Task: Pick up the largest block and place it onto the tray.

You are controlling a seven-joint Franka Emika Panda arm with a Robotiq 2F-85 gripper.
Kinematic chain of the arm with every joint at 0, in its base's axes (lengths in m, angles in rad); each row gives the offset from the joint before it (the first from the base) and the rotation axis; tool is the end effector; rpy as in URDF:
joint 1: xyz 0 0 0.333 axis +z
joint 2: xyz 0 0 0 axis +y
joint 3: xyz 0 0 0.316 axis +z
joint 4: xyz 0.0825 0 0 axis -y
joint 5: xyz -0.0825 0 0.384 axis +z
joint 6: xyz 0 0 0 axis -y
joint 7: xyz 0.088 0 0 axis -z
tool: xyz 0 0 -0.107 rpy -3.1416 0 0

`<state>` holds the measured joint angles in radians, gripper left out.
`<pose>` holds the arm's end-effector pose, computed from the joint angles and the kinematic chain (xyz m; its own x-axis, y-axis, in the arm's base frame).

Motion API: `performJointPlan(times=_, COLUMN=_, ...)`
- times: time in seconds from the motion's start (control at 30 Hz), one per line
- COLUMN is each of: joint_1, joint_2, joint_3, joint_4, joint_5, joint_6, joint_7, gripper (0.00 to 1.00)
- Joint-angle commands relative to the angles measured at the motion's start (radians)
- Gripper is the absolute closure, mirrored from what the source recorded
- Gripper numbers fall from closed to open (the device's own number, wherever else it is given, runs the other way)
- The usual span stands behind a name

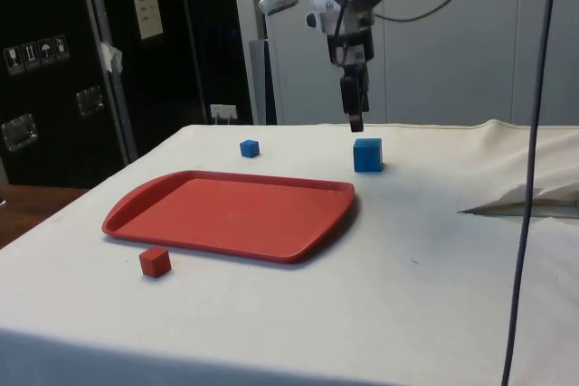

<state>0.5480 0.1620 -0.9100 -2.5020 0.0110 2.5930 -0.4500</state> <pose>0.4354 -0.1740 0.2451 0.9949 0.0810 -0.0599 0.0870 -0.9905 0.1063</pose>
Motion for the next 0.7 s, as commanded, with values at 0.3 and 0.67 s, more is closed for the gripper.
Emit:
performJointPlan(times=0.3, joint_1=-0.015, joint_2=0.064, joint_3=0.003, joint_4=0.009, joint_5=0.099, joint_6=0.022, joint_7=-0.100, gripper=0.00)
performJointPlan(times=0.67, joint_1=-0.017, joint_2=0.125, joint_3=-0.006, joint_4=0.025, joint_5=0.144, joint_6=0.019, joint_7=-0.142, gripper=0.00)
